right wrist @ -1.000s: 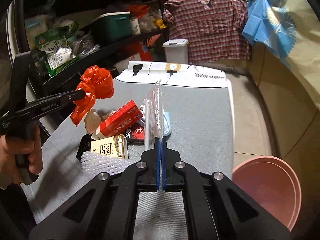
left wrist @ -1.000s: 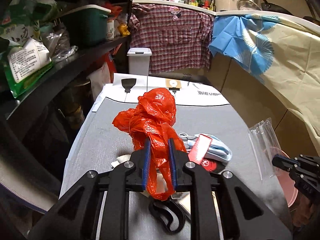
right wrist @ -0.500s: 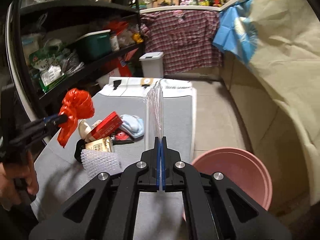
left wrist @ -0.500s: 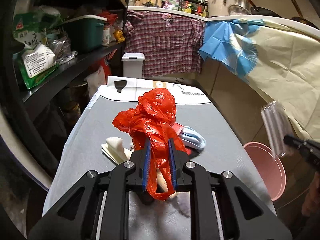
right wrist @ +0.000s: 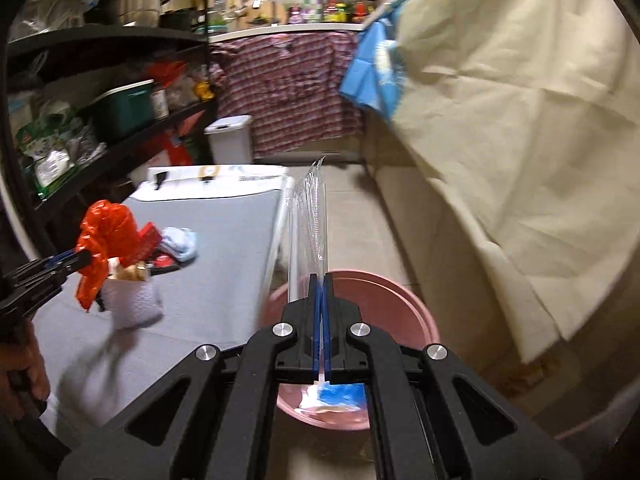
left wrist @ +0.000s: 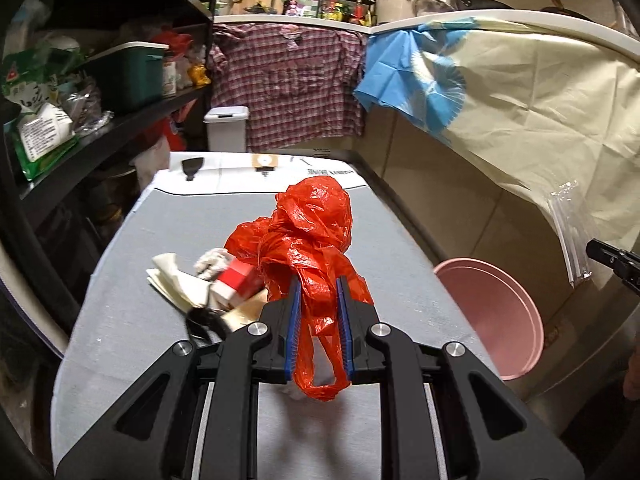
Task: Collect trash
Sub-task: 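Carry the red bag and clear sleeve over the pink bucket with both tools, then open both tools to drop the red bag and sleeve into the bucket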
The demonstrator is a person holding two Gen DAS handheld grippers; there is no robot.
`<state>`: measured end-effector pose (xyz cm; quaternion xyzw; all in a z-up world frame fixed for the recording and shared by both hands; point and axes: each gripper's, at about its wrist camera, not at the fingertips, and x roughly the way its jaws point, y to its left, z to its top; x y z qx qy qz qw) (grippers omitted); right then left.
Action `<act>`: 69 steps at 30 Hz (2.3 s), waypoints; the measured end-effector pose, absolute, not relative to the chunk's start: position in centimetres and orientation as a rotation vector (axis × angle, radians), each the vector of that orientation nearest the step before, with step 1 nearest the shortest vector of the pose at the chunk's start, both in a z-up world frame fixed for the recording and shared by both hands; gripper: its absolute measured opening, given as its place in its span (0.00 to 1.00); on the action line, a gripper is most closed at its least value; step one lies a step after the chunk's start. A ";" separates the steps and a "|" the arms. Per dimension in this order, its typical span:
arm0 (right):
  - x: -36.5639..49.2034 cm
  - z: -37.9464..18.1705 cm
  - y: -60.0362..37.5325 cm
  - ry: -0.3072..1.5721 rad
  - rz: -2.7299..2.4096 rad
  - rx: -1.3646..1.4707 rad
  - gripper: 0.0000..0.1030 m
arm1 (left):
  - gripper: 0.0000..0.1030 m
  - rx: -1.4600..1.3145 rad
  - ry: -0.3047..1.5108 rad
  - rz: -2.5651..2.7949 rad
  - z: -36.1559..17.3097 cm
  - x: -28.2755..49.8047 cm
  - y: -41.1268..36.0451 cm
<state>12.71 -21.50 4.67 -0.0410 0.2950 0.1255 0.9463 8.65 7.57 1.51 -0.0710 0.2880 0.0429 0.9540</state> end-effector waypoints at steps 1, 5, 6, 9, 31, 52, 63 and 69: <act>12.6 4.5 -22.1 0.600 0.233 -0.074 0.01 | 0.16 -0.140 0.586 0.081 1.4 8.6 7.2; 12.5 3.9 -24.0 0.614 0.184 -0.024 0.01 | 0.16 -0.115 0.583 0.058 1.6 8.8 5.7; 12.6 3.7 -24.3 0.617 0.167 -0.020 0.01 | 0.16 -0.113 0.584 0.053 1.6 8.8 5.4; 13.0 3.3 -25.0 0.627 0.146 0.004 0.01 | 0.16 -0.111 0.590 0.026 1.6 9.0 4.4; 16.5 1.7 -27.0 0.675 0.062 0.076 0.01 | 0.16 -0.015 0.590 -0.240 1.2 15.1 -7.0; 20.1 -0.8 -27.7 0.753 0.034 0.101 0.03 | 0.17 0.016 0.756 -0.414 -5.4 20.2 -11.5; 20.3 -1.5 -27.6 0.772 0.012 0.087 0.35 | 0.33 -0.025 0.757 -0.378 -5.1 19.8 -10.4; 19.8 -0.9 -27.3 0.745 0.026 0.072 0.35 | 0.33 -0.044 0.738 -0.354 -3.6 18.8 -9.0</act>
